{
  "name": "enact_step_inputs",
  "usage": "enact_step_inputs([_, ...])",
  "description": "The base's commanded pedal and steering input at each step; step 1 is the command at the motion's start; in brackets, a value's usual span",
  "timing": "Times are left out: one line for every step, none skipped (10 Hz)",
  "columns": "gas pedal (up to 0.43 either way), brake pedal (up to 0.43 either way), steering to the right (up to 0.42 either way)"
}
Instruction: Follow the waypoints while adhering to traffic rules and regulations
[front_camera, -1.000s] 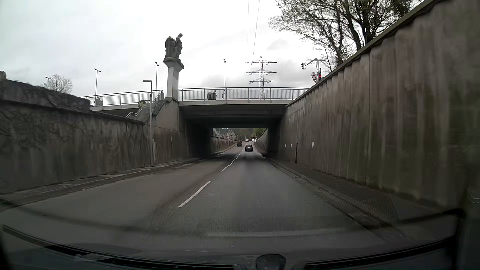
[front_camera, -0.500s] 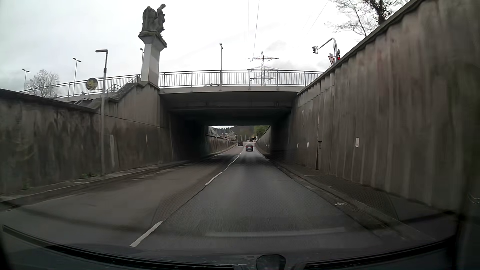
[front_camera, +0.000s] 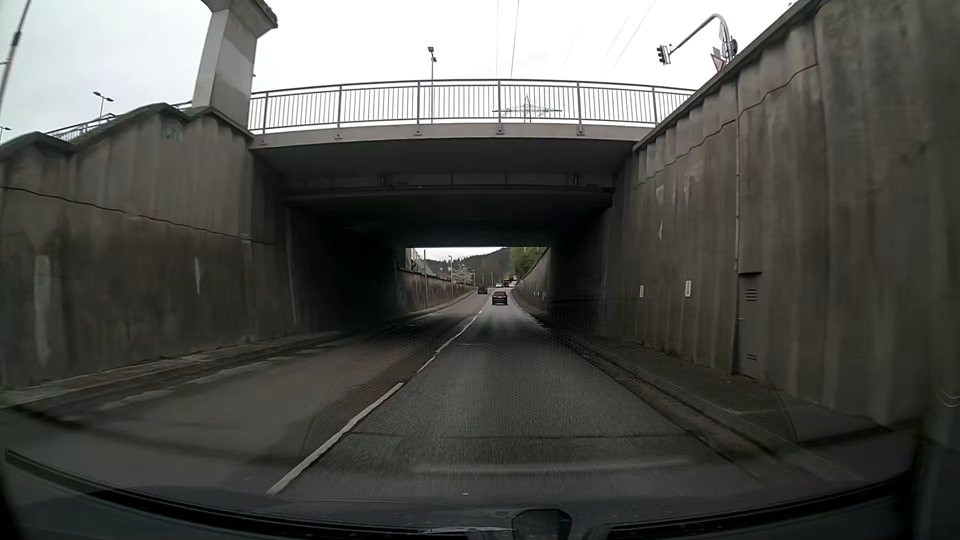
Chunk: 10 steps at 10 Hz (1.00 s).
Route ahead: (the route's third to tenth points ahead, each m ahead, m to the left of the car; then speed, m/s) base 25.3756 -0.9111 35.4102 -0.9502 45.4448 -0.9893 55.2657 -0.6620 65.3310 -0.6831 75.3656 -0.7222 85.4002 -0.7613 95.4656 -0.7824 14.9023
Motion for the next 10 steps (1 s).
enact_step_inputs([0.087, 0.0, 0.0])
enact_step_inputs([0.087, 0.0, 0.0])
enact_step_inputs([0.087, 0.0, 0.0])
enact_step_inputs([0.087, 0.0, 0.0])
enact_step_inputs([0.087, 0.0, 0.0])
enact_step_inputs([0.087, 0.0, 0.0])
enact_step_inputs([0.098, 0.0, 0.0])
enact_step_inputs([0.098, 0.0, 0.0])
enact_step_inputs([0.098, 0.0, 0.0])
enact_step_inputs([0.098, 0.0, 0.0])
